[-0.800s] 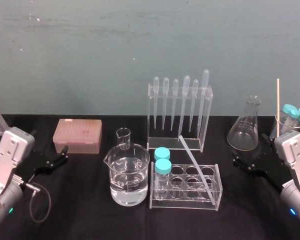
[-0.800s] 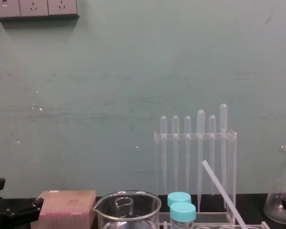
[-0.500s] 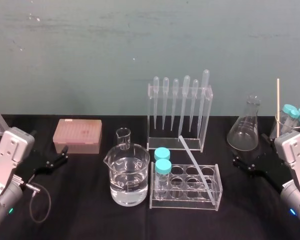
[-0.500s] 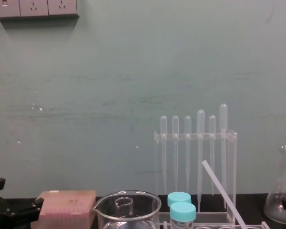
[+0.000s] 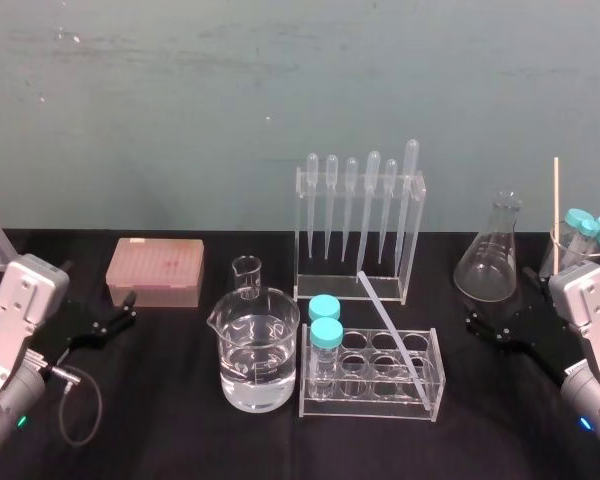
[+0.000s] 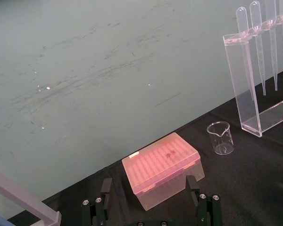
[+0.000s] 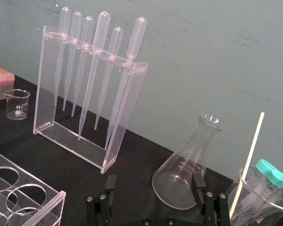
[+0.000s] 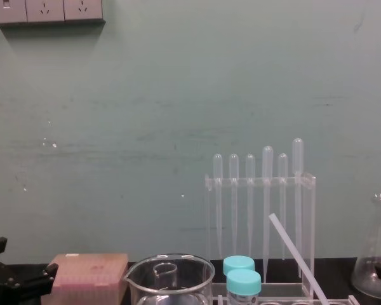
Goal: Pick up the stirring rod with one hand, then place it down.
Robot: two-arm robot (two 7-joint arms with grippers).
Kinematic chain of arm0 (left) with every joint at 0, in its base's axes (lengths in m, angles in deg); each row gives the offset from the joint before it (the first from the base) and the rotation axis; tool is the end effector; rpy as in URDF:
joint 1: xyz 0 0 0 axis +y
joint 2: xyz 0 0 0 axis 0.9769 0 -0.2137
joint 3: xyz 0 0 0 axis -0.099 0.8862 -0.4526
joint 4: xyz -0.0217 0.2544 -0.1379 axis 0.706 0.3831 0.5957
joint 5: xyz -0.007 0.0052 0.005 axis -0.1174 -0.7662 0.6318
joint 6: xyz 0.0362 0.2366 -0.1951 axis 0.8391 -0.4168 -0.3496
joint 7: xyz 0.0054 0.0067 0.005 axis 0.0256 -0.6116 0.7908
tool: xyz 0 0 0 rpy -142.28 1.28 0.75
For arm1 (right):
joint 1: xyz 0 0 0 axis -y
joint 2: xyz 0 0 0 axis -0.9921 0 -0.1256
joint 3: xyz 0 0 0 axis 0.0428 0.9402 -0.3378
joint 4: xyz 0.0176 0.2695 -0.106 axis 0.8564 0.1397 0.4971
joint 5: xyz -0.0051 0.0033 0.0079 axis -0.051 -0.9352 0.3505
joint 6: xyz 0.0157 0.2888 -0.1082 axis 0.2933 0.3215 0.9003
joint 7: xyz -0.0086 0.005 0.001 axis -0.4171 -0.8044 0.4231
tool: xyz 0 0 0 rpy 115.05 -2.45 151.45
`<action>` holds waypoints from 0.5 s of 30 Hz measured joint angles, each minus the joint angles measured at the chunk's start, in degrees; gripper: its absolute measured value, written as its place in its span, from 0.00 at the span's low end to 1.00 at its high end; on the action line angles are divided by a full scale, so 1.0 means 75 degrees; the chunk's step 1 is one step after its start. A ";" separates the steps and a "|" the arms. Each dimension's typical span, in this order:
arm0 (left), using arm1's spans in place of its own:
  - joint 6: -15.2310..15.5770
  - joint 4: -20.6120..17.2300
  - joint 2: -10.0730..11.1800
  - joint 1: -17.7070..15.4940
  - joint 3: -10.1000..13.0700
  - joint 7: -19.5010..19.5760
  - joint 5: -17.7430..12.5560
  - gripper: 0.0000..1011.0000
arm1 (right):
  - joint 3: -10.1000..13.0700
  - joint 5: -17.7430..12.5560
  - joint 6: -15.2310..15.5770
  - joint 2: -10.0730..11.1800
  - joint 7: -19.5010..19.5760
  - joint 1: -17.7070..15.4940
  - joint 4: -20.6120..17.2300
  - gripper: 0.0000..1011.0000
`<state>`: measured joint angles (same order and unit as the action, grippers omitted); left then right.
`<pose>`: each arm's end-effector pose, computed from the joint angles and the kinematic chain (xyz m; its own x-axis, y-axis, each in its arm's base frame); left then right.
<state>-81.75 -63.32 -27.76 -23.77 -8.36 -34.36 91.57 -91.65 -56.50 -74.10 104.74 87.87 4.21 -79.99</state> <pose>0.3580 0.0827 -0.3023 0.2922 0.8803 0.3738 -0.9553 0.2873 0.0701 0.3582 -0.0826 -0.3023 0.2923 -0.8802 0.3739 0.9552 0.2874 -0.0704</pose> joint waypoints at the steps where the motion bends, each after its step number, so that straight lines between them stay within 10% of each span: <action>1: 0.0000 0.0000 0.0000 0.0000 0.0000 0.0000 0.0000 0.99 | 0.0000 0.0000 0.0000 0.0000 0.0000 0.0000 0.0000 0.99; 15: 0.0000 0.0000 0.0000 0.0001 0.0000 0.0000 0.0000 0.99 | 0.0000 0.0000 0.0000 0.0000 0.0000 0.0000 0.0000 0.99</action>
<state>-81.75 -63.32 -27.76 -23.77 -8.36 -34.36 91.57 -91.65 -56.50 -74.10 104.74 87.87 4.21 -79.99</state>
